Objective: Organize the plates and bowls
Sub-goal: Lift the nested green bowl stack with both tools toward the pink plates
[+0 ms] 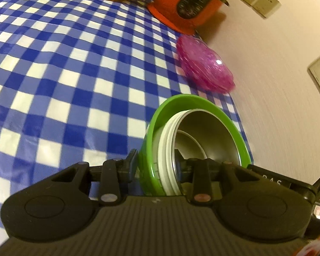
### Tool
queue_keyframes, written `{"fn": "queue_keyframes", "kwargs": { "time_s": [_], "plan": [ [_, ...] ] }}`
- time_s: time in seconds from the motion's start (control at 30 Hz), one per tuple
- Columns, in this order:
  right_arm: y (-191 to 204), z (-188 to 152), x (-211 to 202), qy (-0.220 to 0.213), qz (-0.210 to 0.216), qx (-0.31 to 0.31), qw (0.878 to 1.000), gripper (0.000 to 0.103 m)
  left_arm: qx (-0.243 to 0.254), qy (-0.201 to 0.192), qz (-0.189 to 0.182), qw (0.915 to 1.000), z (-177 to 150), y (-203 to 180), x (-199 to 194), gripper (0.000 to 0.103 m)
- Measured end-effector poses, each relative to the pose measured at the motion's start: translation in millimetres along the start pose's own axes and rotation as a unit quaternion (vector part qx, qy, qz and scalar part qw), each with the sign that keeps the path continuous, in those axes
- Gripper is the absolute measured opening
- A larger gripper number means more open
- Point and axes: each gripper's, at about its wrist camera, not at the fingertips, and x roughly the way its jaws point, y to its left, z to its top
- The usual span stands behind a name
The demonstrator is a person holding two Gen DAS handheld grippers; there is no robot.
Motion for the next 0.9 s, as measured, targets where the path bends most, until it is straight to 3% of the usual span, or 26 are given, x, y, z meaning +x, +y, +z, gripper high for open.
{"fn": "queue_keyframes", "kwargs": {
  "time_s": [0.43,0.9],
  "plan": [
    [-22.9,-8.9,-28.0,-0.016,-0.002,0.013,1.000,0.030,0.029,0.008,-0.004,0.9996,-15.1,-21.5,-0.5,0.030],
    [-24.1,-2.5,-36.8,-0.033,-0.004,0.024,0.999,0.030,0.041,0.006,-0.017,0.9990,-4.1,-32.7,2.4,0.030]
  ]
}}
